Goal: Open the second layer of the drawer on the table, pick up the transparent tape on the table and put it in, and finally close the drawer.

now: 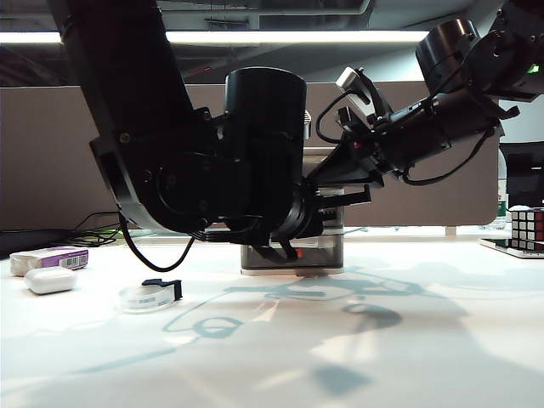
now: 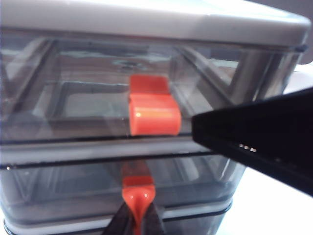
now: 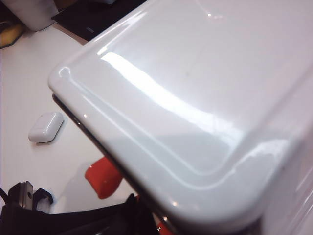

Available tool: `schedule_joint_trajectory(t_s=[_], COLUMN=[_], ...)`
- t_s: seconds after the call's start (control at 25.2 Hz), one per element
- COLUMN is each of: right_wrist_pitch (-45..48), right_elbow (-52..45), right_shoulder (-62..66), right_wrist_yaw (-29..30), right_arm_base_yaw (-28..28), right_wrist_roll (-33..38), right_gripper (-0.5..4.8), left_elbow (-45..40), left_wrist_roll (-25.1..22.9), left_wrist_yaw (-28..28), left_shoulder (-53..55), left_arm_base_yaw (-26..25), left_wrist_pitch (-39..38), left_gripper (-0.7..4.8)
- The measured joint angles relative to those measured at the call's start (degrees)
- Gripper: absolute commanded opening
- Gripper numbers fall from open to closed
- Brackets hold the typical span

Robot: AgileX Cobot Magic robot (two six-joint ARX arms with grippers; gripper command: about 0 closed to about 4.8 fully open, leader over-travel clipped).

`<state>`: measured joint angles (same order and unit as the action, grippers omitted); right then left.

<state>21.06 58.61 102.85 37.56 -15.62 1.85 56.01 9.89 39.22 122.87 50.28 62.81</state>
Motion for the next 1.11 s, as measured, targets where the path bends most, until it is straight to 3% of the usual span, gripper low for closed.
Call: schedule_joint_trajectory(t_s=[0.59, 0.95, 0.99, 1.07, 1.11], right_wrist_pitch=[0.61, 0.85, 0.87, 0.79, 0.70], right_elbow=[2.38, 2.38, 2.38, 2.38, 2.38], right_shoulder=[0.04, 0.04, 0.07, 0.04, 0.04], right_wrist_yaw=[0.00, -0.13, -0.07, -0.02, -0.02], right_arm_base_yaw=[0.02, 0.02, 0.02, 0.02, 0.02], right_wrist_roll=[-0.11, -0.17, -0.17, -0.17, -0.17], right_gripper=[-0.05, -0.05, -0.05, -0.05, -0.05], left_elbow=[-5.86, -12.68, -12.66, -12.66, -12.63], left_wrist_roll=[0.26, 4.09, 4.09, 4.17, 4.24], left_wrist_yaw=[0.37, 1.57, 1.88, 1.95, 1.95], left_shoulder=[-4.63, -9.99, -9.99, -10.10, -10.16], left_arm_base_yaw=[3.04, 7.65, 8.07, 8.13, 8.13], left_wrist_pitch=[-1.16, -2.95, -3.45, -4.09, -4.57], left_gripper=[-0.06, -0.06, 0.25, 1.96, 3.51])
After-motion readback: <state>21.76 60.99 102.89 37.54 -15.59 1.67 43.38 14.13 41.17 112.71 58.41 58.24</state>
